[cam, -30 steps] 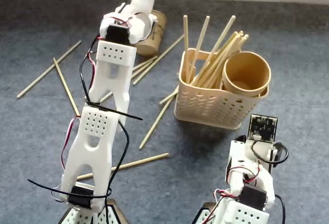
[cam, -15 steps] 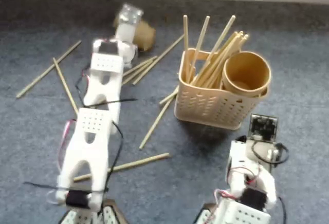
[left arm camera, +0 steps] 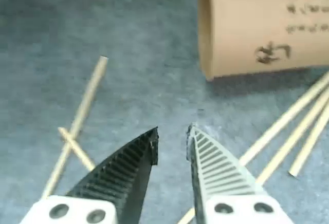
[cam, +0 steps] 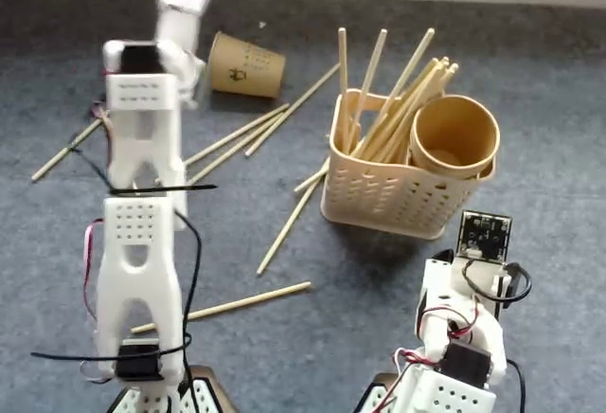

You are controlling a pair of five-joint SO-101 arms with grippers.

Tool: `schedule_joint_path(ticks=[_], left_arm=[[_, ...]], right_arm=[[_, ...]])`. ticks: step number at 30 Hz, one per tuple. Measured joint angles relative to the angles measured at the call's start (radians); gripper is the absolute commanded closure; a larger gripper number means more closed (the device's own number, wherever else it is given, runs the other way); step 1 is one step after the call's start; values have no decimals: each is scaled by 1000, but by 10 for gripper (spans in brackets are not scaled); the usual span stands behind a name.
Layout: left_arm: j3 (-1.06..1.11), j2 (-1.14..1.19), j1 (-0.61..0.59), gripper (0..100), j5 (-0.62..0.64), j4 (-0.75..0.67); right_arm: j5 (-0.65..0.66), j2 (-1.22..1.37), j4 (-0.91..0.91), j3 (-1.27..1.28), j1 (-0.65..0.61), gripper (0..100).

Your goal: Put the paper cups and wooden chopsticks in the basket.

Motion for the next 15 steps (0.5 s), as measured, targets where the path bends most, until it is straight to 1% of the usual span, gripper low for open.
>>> schedule_joint_path(ticks=[3, 6, 8, 9, 12, 15], left_arm=[[0, -135, -55, 876, 0, -66], [37, -186, -49, 784, 0, -158], [104, -186, -21, 719, 0, -204], [150, -184, -6, 704, 0, -229], [276, -181, 38, 716, 0, -327], [367, -146, 54, 718, 0, -443]], right_arm=[[0, 0, 0, 0, 0, 663], [0, 0, 0, 0, 0, 663], [0, 0, 0, 0, 0, 663], [0, 0, 0, 0, 0, 663], [0, 0, 0, 0, 0, 663], [0, 0, 0, 0, 0, 663]])
